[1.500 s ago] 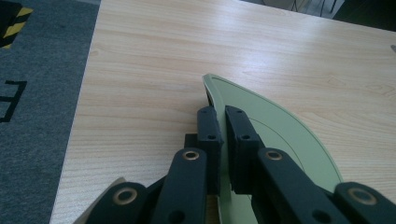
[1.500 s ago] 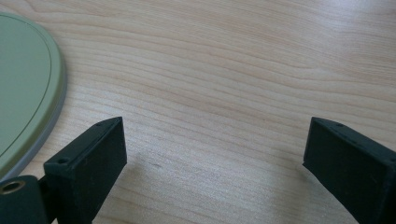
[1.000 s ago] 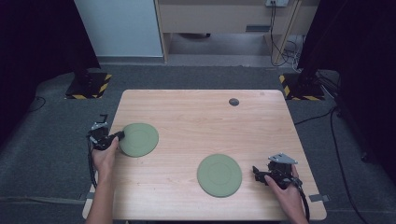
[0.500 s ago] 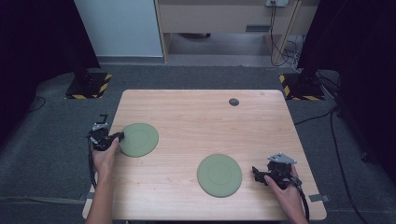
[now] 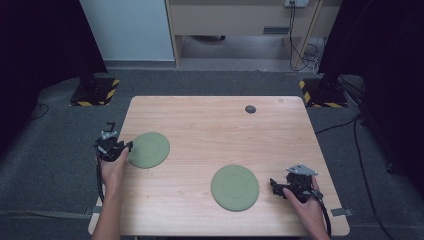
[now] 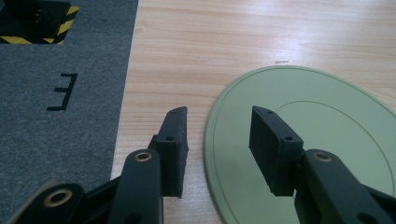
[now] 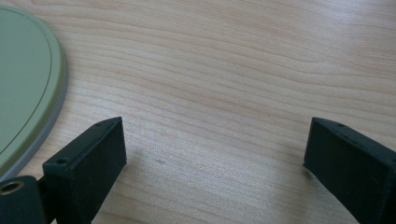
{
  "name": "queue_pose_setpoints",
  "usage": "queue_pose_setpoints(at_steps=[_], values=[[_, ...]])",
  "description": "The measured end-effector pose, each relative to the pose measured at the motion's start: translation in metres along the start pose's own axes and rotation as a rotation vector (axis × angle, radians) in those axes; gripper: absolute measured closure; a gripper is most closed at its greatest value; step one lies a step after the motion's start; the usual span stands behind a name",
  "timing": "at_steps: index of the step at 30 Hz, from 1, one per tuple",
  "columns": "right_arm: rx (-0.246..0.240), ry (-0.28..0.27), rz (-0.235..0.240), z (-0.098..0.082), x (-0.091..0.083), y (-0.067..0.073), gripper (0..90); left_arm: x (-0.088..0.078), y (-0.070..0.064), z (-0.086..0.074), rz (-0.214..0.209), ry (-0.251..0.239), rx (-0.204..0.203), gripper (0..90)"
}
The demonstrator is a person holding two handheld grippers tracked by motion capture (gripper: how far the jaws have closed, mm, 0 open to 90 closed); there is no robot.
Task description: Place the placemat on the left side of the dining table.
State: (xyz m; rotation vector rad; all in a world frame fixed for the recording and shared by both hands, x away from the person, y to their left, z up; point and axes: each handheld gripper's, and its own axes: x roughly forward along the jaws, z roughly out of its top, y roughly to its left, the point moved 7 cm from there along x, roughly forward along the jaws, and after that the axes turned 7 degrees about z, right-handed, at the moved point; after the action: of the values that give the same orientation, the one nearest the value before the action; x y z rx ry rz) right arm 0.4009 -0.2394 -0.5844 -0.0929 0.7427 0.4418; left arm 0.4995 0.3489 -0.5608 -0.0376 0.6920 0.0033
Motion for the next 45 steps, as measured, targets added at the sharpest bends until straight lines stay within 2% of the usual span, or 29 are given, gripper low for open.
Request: queue_pose_setpoints(at_steps=[5, 6, 7, 9, 12, 17, 20, 25, 33, 38, 39, 40, 45], values=[[-0.002, 0.000, 0.000, 0.000, 0.000, 0.000, 5.9, 0.000, -0.001, 0.002, 0.000, -0.003, -0.007, 46.5], [-0.002, 0.000, 0.001, 0.000, 0.000, 0.000, 5.9, 0.001, -0.002, 0.003, -0.006, -0.005, -0.020, 43.4], [-0.002, 0.000, 0.001, 0.000, 0.000, 0.000, 5.9, 0.001, -0.001, 0.004, -0.012, -0.003, -0.038, 35.5], [-0.003, 0.000, 0.001, 0.000, 0.000, 0.000, 5.9, 0.001, -0.001, 0.004, -0.009, -0.005, -0.044, 30.0], [-0.003, 0.000, 0.001, 0.000, 0.000, 0.000, 5.9, 0.002, -0.001, 0.005, -0.021, -0.011, -0.061, 25.6], [-0.003, 0.000, 0.002, 0.000, 0.000, 0.000, 5.9, 0.002, 0.000, 0.006, -0.010, -0.009, -0.064, 16.6], [-0.003, 0.000, 0.002, 0.000, 0.000, 0.000, 5.9, 0.001, -0.002, 0.008, -0.018, -0.016, -0.070, 11.1], [-0.004, -0.001, 0.003, 0.000, 0.000, 0.001, 5.9, -0.002, -0.013, 0.011, -0.030, -0.017, -0.052, 7.1], [-0.014, -0.002, 0.002, 0.000, 0.000, 0.001, 5.9, -0.008, -0.034, 0.017, -0.081, -0.028, -0.014, 4.0], [-0.016, -0.002, 0.002, 0.000, 0.000, 0.001, 5.9, -0.010, -0.050, 0.018, -0.113, -0.023, 0.016, 4.2], [-0.016, -0.002, 0.002, 0.000, 0.000, 0.001, 5.9, -0.011, -0.057, 0.019, -0.124, -0.026, 0.027, 4.3], [-0.016, -0.002, 0.002, 0.000, 0.000, 0.001, 5.9, -0.011, -0.057, 0.019, -0.124, -0.026, 0.027, 4.3], [-0.014, -0.003, 0.002, 0.000, -0.001, 0.000, 5.9, -0.013, -0.075, 0.020, -0.144, -0.005, 0.060, 4.3]])
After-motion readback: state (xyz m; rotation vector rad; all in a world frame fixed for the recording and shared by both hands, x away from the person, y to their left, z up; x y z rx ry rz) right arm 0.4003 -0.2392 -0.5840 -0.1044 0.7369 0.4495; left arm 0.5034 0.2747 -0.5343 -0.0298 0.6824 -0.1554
